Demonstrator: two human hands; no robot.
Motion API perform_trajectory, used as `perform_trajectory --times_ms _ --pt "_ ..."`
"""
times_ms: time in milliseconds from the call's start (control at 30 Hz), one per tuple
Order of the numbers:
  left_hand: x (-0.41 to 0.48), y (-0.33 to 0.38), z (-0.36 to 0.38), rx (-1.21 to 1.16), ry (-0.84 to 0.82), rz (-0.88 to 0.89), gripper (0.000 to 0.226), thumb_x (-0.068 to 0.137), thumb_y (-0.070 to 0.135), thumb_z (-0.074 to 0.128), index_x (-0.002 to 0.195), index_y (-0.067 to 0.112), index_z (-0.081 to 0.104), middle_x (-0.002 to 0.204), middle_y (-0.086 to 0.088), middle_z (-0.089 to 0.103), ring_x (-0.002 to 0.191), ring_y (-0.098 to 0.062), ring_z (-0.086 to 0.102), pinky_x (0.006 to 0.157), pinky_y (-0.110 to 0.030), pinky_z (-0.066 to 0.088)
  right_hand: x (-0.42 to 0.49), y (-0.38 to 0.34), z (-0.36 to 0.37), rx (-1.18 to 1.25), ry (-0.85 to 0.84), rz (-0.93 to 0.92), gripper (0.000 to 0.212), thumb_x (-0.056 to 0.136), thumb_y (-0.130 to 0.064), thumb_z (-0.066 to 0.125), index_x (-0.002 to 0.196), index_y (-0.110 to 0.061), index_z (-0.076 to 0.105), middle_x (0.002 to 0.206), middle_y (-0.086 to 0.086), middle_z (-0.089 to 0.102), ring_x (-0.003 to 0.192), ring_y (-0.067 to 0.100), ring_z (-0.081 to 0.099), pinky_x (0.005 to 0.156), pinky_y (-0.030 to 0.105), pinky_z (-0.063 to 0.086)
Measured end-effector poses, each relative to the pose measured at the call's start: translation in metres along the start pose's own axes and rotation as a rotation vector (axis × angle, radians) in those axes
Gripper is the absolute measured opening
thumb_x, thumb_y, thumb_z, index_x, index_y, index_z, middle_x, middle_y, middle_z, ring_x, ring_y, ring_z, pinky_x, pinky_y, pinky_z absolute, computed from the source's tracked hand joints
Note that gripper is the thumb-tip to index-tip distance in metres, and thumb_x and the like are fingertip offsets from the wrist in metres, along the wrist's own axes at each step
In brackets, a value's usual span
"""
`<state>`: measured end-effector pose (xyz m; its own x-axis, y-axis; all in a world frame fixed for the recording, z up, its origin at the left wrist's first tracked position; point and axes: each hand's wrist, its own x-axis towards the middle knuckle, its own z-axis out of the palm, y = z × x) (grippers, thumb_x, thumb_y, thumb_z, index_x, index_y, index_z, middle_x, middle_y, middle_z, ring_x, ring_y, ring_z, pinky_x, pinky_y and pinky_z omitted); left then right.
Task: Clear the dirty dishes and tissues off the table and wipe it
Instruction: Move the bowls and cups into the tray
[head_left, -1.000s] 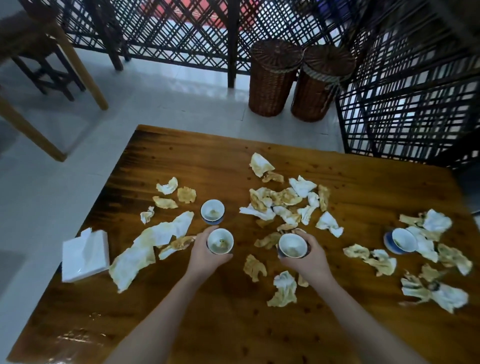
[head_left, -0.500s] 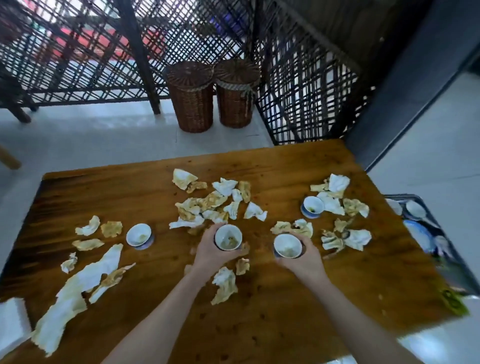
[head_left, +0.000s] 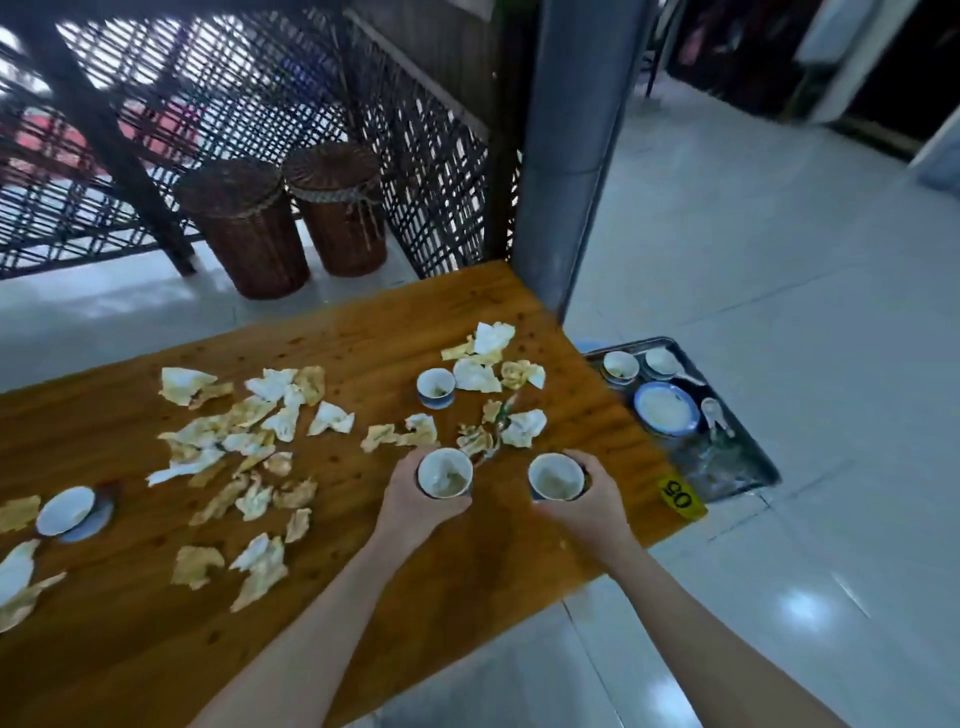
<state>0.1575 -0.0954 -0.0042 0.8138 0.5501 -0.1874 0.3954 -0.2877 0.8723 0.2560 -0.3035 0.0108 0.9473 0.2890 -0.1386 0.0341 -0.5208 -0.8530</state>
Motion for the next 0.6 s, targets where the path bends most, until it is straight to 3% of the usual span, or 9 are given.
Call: perform_trajectory --times_ms 300,467,600 --pt "-0.004 0.055 0.114 -0.001 -0.12 0.057 0.072 0.06 0.02 0.091 0.122 0.023 0.054 0.12 0.004 0.057 0.113 -0.015 0.052 0.091 -0.03 0.047 0.001 0.056 -0.112 0.105 0.078 0.027 0.072 0.054 -0.013 0.09 0.114 -0.025 0.052 0.104 -0.006 0.058 0.094 0.012 0.056 0.079 0.025 0.05" --pt "0.002 0.088 0.169 0.013 -0.217 0.095 0.075 0.061 0.02 0.091 0.125 0.025 0.053 0.123 0.004 0.055 0.114 -0.013 0.051 0.093 -0.026 0.045 0.006 0.081 -0.166 0.132 0.169 0.078 0.069 0.055 -0.008 0.089 0.115 -0.018 0.056 0.103 -0.005 0.058 0.091 0.007 0.055 0.072 0.012 0.044" --pt "0.007 0.116 0.207 0.014 -0.234 0.173 0.071 0.063 0.018 0.091 0.124 0.016 0.055 0.119 0.002 0.058 0.111 -0.014 0.053 0.098 -0.03 0.047 0.01 0.096 -0.202 0.191 0.246 0.152 0.065 0.054 -0.004 0.088 0.11 -0.02 0.058 0.1 -0.009 0.059 0.091 0.009 0.058 0.074 0.02 0.047"
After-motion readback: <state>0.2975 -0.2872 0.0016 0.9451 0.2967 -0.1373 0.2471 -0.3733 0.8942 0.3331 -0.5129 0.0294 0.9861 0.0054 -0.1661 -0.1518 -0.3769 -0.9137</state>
